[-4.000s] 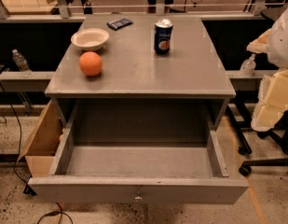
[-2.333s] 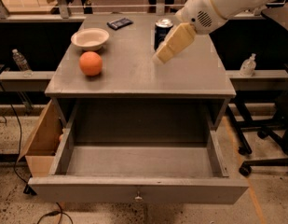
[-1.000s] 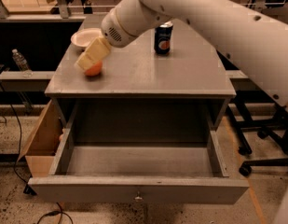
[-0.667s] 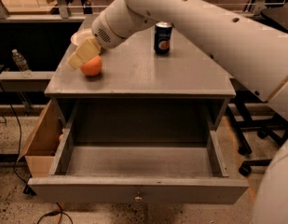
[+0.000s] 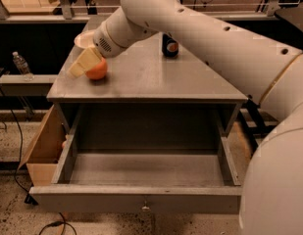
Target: Place orange into top drawer
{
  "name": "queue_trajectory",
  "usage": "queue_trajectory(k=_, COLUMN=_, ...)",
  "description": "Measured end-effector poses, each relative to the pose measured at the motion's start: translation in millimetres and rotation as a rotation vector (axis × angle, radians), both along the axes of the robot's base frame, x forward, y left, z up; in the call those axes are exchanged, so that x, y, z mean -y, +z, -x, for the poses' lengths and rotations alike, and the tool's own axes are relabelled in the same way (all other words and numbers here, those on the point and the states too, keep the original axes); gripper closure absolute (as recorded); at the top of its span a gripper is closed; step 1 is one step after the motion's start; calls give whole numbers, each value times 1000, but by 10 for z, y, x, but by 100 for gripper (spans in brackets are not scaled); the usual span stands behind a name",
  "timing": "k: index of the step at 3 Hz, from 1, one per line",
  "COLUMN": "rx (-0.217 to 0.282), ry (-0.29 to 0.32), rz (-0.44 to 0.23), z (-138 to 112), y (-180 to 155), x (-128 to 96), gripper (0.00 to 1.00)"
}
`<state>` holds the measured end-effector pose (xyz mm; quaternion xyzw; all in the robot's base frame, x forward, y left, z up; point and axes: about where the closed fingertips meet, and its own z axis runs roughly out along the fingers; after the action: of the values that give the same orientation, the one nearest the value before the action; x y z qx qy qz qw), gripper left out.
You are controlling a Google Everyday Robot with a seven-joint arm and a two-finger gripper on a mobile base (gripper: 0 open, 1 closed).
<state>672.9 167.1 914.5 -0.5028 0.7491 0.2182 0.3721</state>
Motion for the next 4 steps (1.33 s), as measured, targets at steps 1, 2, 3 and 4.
queue_trajectory(k=1, rx=11, ry=0, rz=16, z=-137, y=-203, x=-114, gripper=0)
queue_trajectory(k=2, rx=7, ry=-4, rz=24, z=-184, y=-297, x=-137, gripper=0)
queue_trajectory(k=3, rx=-7, ry=-8, rz=21, z=-210, y=-393, x=-127, gripper=18)
queue_trajectory(k=4, rx=-7, ry=-6, rz=8, z=-231, y=-418, x=-95, gripper=41)
